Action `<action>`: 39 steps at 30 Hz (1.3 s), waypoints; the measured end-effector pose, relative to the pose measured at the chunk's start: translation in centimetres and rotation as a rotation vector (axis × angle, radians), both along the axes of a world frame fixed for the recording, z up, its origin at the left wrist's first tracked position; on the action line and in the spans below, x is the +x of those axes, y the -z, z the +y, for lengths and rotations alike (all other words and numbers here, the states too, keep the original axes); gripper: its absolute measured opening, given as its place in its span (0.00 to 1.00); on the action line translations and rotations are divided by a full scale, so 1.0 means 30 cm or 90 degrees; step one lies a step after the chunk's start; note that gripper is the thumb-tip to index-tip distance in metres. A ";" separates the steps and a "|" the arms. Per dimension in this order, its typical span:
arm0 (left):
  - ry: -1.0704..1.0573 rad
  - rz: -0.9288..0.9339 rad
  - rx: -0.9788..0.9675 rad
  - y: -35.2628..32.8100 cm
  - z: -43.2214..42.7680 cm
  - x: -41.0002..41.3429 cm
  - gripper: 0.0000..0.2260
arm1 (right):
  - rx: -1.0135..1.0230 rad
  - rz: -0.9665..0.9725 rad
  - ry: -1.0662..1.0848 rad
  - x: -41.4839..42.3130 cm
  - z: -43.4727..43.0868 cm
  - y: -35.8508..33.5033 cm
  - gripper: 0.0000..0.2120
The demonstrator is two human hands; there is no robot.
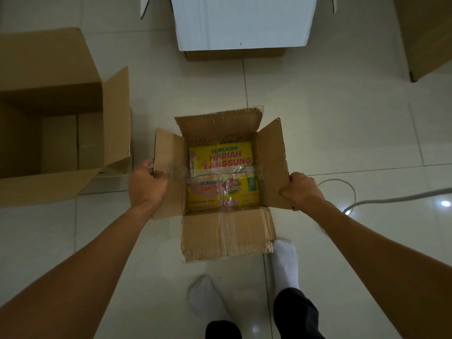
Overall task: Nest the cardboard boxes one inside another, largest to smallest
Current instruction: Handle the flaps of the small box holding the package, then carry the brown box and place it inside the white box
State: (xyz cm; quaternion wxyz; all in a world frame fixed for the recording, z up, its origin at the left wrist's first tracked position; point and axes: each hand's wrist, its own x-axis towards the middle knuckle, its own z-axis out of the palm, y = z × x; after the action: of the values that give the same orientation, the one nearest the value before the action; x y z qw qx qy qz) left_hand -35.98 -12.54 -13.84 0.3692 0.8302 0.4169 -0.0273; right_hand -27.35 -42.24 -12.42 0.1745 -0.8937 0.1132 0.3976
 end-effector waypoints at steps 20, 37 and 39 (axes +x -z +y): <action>-0.007 -0.125 0.045 -0.324 0.177 -0.178 0.13 | 0.202 -0.127 0.015 -0.123 0.431 -0.286 0.21; -0.248 0.049 0.201 -0.259 1.117 -0.283 0.27 | 0.192 -0.097 0.001 -0.108 1.148 -0.237 0.31; -0.286 0.053 0.202 -0.228 1.237 -0.273 0.32 | 0.158 -0.148 0.029 -0.091 1.212 -0.188 0.34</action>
State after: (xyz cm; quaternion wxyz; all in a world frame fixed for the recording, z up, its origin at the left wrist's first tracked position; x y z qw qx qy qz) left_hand -44.18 24.57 -6.99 0.2136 0.7628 0.6042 0.0868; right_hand -30.07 -5.88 -6.78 0.3046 -0.9024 0.0624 0.2983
